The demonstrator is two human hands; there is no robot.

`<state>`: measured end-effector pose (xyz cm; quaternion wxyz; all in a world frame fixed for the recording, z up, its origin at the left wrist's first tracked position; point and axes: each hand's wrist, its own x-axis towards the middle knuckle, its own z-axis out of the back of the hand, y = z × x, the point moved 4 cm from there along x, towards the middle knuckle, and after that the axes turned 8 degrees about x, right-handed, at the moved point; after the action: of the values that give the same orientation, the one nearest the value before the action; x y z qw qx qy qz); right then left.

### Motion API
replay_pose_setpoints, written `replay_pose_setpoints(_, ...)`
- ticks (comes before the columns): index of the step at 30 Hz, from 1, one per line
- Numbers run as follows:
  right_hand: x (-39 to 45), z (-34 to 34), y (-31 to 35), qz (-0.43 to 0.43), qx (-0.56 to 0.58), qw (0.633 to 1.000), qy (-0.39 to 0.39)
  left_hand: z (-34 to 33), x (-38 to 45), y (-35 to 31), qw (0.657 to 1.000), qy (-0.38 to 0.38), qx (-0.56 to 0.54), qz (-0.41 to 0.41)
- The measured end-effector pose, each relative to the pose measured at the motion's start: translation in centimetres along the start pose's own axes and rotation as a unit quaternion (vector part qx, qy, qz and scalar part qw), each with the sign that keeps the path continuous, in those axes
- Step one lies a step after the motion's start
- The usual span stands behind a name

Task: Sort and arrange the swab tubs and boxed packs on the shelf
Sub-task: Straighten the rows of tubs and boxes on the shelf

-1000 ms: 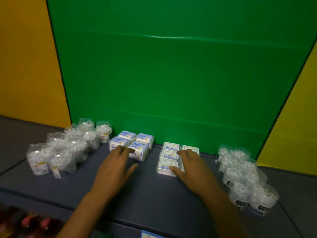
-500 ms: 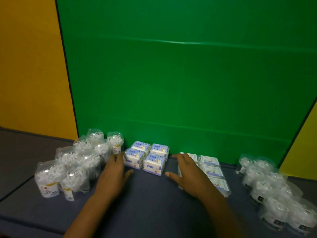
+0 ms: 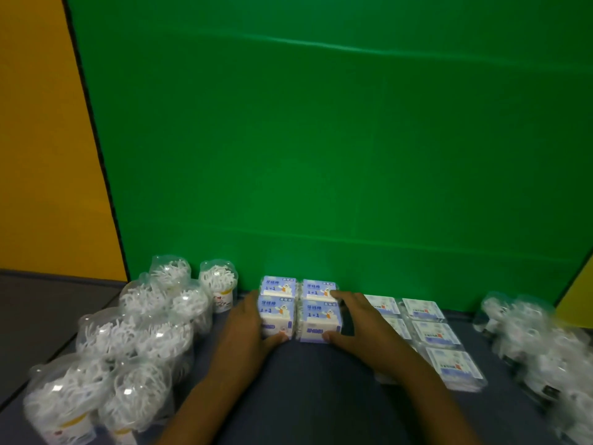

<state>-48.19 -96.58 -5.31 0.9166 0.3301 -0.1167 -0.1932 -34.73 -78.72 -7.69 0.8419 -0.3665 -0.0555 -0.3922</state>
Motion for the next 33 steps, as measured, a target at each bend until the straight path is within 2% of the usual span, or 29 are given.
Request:
replay_pose_setpoints(13, 0.5, -0.5, -1.3, 0.047, -0.02, 0.998, -0.044, 0.5, 0.4, -0.3, 0.999, -0.001, -0.009, -0.041)
replay_pose_setpoints(23, -0.3, -0.1, -1.6, 0.049, -0.019, 0.998, -0.031, 0.8, -0.9, 0.3, 0.999, 0.023, -0.024, 0.008)
replay_pose_setpoints(29, -0.5, 0.0, -1.5, 0.051, -0.01, 0.998, -0.022, 1.7, -0.8, -0.7, 0.998, 0.02, -0.032, -0.056)
replay_pose_setpoints(33, -0.4, 0.0, -1.5, 0.047, -0.006, 0.999, -0.027, 1.8, -0.9, -0.8, 0.997, 0.026, -0.044, -0.055)
